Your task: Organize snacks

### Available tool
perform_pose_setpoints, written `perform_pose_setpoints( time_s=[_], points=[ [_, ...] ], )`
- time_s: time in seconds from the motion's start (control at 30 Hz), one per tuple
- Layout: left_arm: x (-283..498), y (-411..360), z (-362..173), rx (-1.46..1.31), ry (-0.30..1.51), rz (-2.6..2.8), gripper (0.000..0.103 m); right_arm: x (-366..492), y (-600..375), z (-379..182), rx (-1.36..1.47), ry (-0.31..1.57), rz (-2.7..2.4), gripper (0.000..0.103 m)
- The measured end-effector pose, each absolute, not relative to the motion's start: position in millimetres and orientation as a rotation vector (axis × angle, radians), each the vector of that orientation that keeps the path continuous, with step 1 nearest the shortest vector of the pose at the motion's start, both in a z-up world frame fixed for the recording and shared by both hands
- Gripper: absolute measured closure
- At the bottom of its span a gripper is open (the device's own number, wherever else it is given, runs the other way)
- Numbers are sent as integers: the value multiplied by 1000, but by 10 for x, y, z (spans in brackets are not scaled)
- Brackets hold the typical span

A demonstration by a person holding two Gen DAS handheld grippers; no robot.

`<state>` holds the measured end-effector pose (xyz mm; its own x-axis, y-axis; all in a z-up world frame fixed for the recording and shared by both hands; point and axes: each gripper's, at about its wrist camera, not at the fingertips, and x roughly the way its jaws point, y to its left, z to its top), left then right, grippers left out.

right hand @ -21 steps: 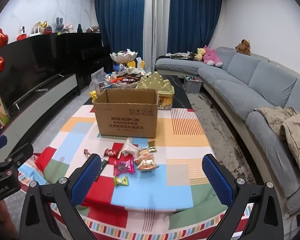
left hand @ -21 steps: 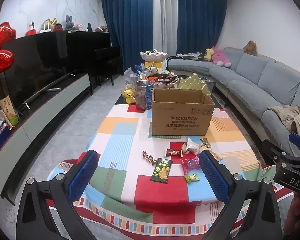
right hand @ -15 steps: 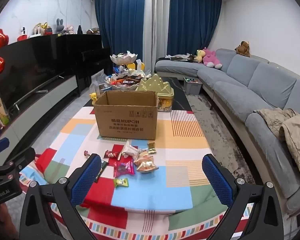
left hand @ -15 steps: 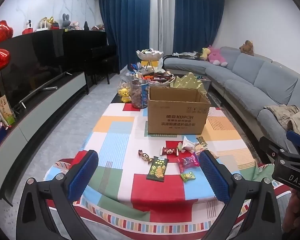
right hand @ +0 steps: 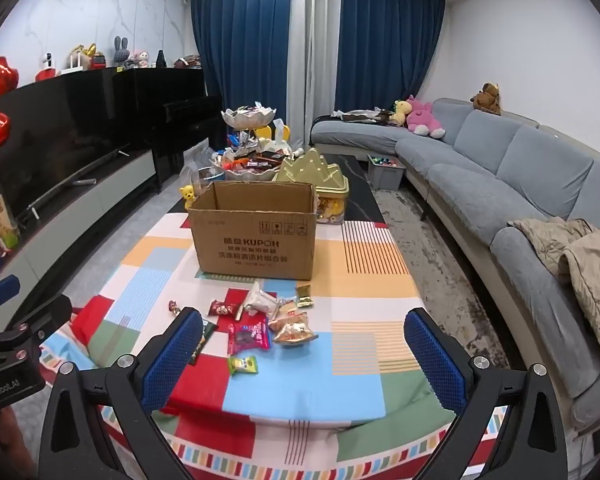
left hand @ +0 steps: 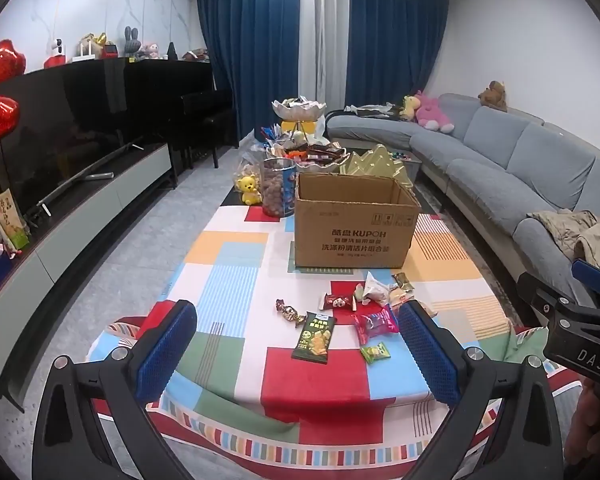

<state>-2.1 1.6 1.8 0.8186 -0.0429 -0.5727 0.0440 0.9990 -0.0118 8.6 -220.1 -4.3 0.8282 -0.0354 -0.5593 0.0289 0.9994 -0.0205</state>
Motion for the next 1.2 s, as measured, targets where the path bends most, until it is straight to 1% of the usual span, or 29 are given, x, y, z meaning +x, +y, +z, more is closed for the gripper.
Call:
perform_pose_setpoints(
  time_s=[1.2],
  points=[
    [-28, 10, 33, 4, 604, -43, 1, 62, -2205, -26, -12, 588, -34, 1]
  ],
)
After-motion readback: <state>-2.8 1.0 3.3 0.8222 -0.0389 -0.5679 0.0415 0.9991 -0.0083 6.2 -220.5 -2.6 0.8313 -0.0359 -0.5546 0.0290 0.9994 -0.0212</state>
